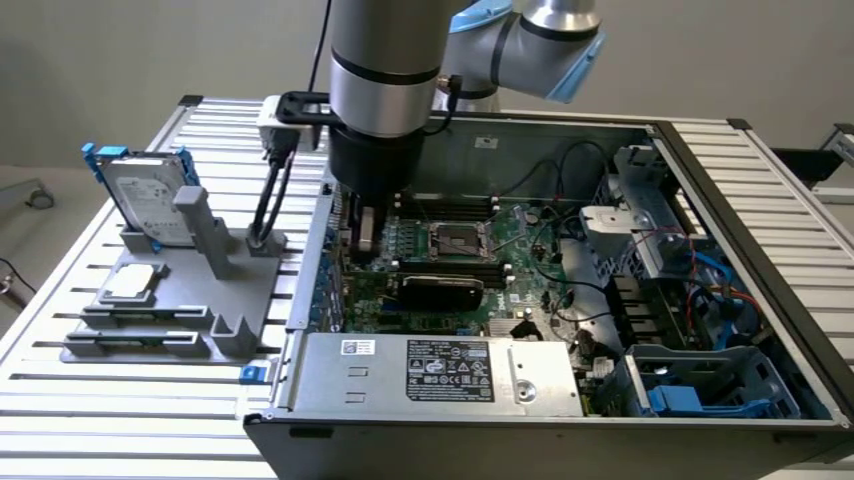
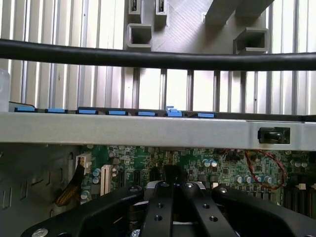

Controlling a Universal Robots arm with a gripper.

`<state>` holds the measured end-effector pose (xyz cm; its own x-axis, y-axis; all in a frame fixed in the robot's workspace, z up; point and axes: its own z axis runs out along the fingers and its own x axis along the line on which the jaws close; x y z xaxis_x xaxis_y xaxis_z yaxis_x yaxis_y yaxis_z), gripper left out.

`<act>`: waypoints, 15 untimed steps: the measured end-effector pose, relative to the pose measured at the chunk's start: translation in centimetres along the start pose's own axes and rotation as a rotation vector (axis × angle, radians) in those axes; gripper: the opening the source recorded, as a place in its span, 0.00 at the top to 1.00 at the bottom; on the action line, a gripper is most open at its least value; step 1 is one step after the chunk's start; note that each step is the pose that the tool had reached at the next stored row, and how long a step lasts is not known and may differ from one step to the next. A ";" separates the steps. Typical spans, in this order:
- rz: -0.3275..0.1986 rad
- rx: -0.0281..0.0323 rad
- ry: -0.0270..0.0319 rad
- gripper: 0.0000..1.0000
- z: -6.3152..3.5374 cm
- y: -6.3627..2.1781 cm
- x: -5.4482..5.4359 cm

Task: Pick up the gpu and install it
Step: 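Press down on the gpu until it lock into place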

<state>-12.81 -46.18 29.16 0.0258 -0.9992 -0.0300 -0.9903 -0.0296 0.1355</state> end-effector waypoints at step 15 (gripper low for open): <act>0.004 -0.0218 0.0118 0.89 -0.43 0.43 0.0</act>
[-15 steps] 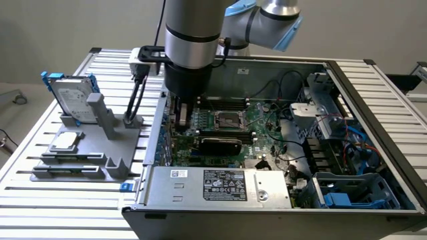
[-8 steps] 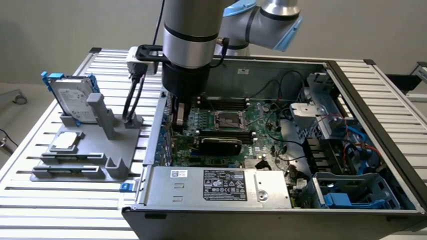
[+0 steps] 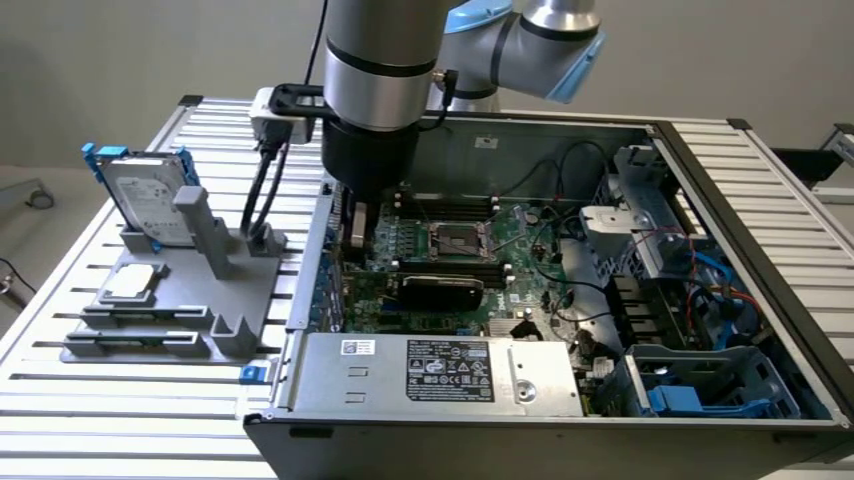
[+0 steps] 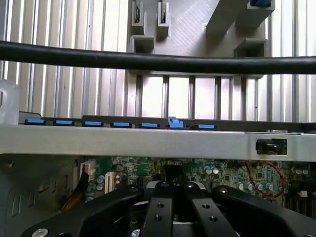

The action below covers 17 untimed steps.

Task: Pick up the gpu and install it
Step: 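Press down on the gpu until it lock into place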

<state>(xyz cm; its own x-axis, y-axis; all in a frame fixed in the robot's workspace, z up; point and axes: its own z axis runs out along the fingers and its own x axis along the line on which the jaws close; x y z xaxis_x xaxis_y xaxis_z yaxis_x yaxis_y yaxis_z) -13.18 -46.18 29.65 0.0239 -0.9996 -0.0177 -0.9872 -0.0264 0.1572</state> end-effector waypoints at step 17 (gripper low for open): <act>0.025 -0.0308 -0.0042 0.89 -0.02 0.06 0.0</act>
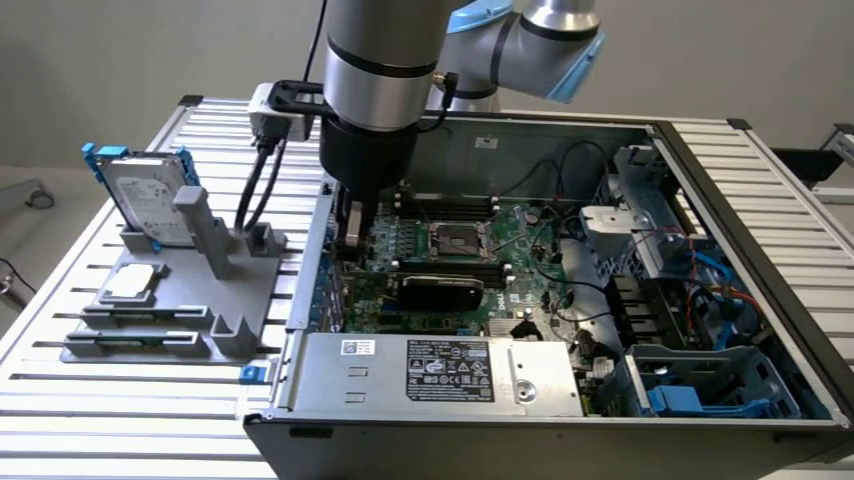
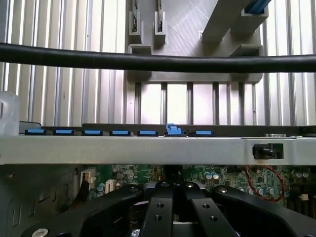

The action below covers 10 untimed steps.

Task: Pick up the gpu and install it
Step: 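Press down on the gpu until it lock into place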

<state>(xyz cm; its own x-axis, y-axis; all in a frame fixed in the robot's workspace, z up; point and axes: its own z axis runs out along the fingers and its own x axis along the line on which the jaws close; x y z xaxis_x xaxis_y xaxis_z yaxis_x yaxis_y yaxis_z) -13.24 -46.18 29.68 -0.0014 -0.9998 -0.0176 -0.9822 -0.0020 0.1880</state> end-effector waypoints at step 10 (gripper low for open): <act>0.012 -0.0084 -0.0017 0.89 -0.22 0.05 0.0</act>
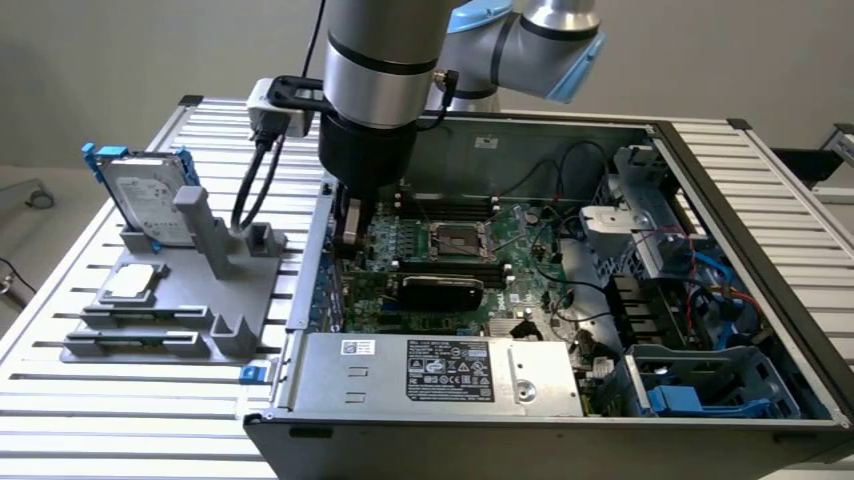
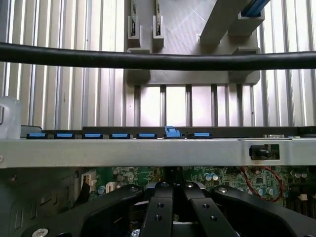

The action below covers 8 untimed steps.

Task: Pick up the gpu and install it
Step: 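Press down on the gpu until it lock into place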

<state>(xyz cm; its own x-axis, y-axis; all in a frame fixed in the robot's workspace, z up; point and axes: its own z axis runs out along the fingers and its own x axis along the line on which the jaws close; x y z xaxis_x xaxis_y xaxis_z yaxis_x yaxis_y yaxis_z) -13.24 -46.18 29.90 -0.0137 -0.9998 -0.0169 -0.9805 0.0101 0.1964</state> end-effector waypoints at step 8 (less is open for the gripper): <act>0.020 -0.0008 -0.0032 0.89 0.00 0.00 0.0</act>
<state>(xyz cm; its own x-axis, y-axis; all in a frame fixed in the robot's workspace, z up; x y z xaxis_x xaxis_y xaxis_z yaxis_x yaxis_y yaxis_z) -13.24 -46.18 29.90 -0.0336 -0.9993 -0.0161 -0.9798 0.0298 0.1976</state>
